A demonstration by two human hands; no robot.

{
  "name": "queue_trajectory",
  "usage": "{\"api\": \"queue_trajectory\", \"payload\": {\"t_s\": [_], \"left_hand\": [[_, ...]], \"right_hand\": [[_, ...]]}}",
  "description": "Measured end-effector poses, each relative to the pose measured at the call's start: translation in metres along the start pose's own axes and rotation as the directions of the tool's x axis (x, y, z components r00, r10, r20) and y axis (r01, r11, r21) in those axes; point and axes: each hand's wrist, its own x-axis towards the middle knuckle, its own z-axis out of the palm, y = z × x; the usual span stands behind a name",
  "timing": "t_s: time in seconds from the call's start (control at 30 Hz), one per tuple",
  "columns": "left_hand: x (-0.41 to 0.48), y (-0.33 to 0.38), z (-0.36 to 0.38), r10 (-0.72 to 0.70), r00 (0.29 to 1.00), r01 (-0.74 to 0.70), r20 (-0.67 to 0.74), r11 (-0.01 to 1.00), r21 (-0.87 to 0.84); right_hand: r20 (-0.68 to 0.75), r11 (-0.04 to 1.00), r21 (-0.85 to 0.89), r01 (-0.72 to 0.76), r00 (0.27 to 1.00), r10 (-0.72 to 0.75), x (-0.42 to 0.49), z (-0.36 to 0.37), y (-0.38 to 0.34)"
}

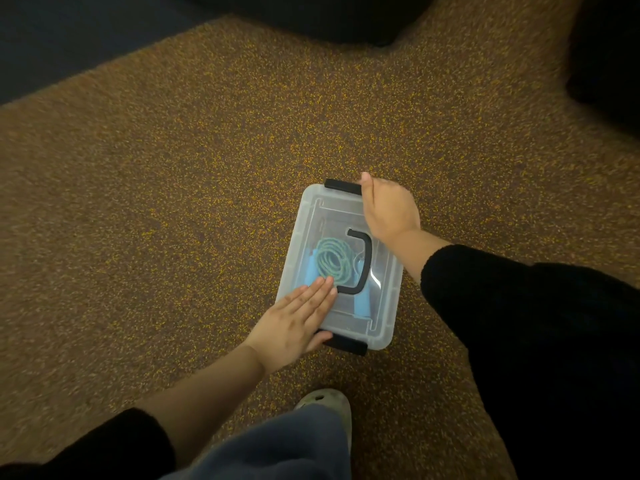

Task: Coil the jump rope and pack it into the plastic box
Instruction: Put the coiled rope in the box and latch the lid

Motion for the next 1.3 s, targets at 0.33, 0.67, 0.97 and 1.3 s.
{"api": "queue_trajectory", "payload": {"t_s": [0.33, 0.67, 0.97, 1.3], "left_hand": [[0.0021, 0.0054, 0.0007, -0.055, 0.994, 0.055, -0.092, 0.998, -0.002], [0.0037, 0.0093, 0.0, -0.098, 0.994, 0.098, -0.053, 0.995, -0.015], [0.0024, 0.0091, -0.0012, -0.105, 0.994, 0.103, -0.027, 0.993, -0.065], [-0.0011, 0.0055, 0.0031, -0.077, 0.997, 0.077, -0.009, 0.997, 0.03]], "right_hand": [[-0.024, 0.998, -0.042, 0.038, 0.999, -0.039, 0.0004, 0.0026, 0.0013], [-0.029, 0.998, -0.037, 0.053, 0.998, -0.054, -0.0034, -0.001, -0.0001], [-0.035, 0.996, -0.031, 0.082, 0.996, -0.083, -0.0042, 0.0015, 0.0002], [0.046, 0.969, -0.196, 0.151, 0.988, -0.145, 0.0006, 0.004, 0.0006]]}}
